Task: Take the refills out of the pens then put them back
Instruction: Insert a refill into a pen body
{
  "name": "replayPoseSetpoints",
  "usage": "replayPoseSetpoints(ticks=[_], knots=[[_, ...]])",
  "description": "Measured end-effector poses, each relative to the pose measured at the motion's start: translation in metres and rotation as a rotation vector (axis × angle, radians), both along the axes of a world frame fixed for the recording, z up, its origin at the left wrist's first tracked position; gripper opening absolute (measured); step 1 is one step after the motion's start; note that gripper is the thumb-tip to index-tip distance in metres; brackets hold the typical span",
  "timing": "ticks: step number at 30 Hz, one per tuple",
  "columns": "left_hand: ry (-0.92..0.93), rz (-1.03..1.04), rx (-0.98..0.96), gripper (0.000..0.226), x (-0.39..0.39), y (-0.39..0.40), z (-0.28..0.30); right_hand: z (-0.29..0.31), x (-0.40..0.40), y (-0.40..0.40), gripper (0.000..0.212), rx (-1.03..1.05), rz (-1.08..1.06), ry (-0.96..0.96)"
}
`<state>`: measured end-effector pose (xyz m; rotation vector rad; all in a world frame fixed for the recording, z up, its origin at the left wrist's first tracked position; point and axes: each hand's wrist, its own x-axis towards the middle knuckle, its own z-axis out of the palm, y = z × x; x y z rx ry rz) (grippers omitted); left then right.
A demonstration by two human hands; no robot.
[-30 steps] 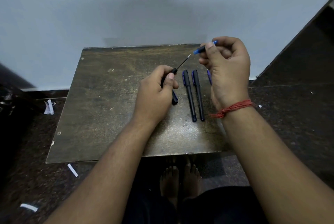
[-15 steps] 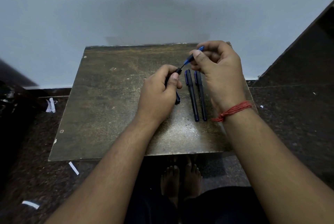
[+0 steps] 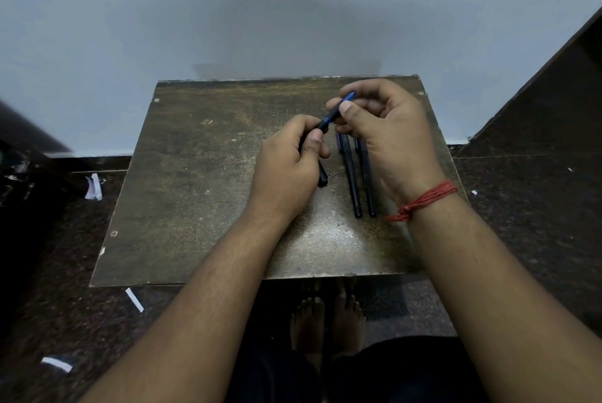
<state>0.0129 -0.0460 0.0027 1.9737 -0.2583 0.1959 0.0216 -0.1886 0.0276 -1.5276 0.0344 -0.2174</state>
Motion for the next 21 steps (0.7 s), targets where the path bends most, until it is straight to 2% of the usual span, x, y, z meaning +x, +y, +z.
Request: replayPoseSetpoints(ticks=[7, 13, 21], knots=[[-0.047, 0.019, 0.038, 0.013, 0.0002, 0.0012, -0.0019, -0.0003, 0.0024, -0.0055, 0.014, -0.014, 0.06, 0.026], [-0.098, 0.041, 0.075, 0.011, -0.0001, 0.0003, -0.0038, -0.0024, 0.0032, -0.0094, 0.011, -0.118, 0.043, 0.009], [-0.132, 0.024, 0.11, 0.01, 0.0022, 0.0001, -0.0059, -0.0038, 0.0026, -0.0101, 0.025, -0.196, 0.016, 0.035]])
